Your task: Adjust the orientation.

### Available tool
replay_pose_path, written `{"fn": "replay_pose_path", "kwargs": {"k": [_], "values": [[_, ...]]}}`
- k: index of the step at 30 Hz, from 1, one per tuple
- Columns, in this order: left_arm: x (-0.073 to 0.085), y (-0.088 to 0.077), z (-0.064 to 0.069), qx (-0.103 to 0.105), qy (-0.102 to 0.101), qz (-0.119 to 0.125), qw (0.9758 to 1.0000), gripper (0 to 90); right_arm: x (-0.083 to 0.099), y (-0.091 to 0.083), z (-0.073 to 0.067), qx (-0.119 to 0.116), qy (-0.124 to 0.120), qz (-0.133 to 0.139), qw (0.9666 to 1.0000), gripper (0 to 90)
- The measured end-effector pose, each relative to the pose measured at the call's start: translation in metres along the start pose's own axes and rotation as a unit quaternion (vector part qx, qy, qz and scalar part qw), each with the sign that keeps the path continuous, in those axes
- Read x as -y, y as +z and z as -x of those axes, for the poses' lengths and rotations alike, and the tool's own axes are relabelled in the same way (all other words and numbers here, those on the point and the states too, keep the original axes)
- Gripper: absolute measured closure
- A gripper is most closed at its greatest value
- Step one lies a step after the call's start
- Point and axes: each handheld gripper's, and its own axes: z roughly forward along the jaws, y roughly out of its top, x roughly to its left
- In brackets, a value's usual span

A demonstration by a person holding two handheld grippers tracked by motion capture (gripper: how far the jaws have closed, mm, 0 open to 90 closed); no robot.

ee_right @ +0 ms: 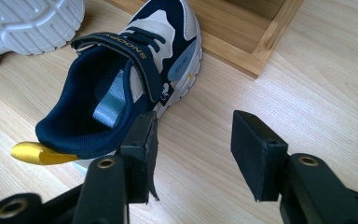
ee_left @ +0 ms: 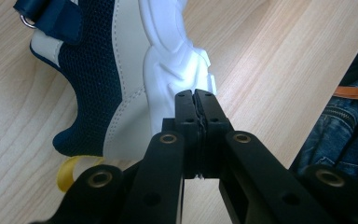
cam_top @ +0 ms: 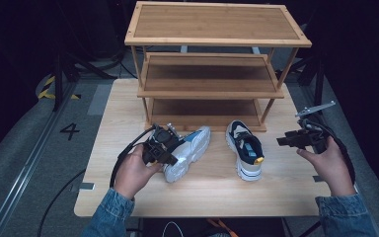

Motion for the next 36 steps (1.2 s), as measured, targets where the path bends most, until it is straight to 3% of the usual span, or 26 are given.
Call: {"fn": "replay_pose_path", "kwargs": {"k": [5,13,20,22,27,31,36], "values": [[0.000,0.001,0.005,0.000,-0.002,0.004,1.0000,89.3,0.000,0.001,0.000,0.000,0.002,-0.001,1.0000,51.8],[-0.008,0.010,0.027,0.031,0.030,-0.011,0.9990,88.9,0.000,0.002,-0.001,-0.002,0.000,-0.003,1.0000,51.6],[-0.016,0.021,0.048,0.031,0.059,-0.036,0.9971,87.0,0.001,0.002,0.000,-0.003,0.003,-0.004,1.0000,51.2],[-0.017,0.020,0.056,0.019,0.073,-0.030,0.9967,83.6,0.001,0.003,0.000,-0.005,0.001,-0.006,1.0000,51.0],[-0.015,-0.007,0.069,0.033,0.089,0.019,0.9954,82.0,0.001,0.001,0.000,-0.010,0.002,0.000,1.0000,50.0],[-0.012,-0.018,0.065,0.010,0.080,0.043,0.9958,74.9,0.002,0.001,-0.001,-0.012,0.002,0.000,0.9999,49.7],[-0.011,-0.014,0.049,-0.013,0.041,0.058,0.9974,54.7,0.002,0.001,-0.002,-0.013,0.003,0.000,0.9999,48.5]]}}
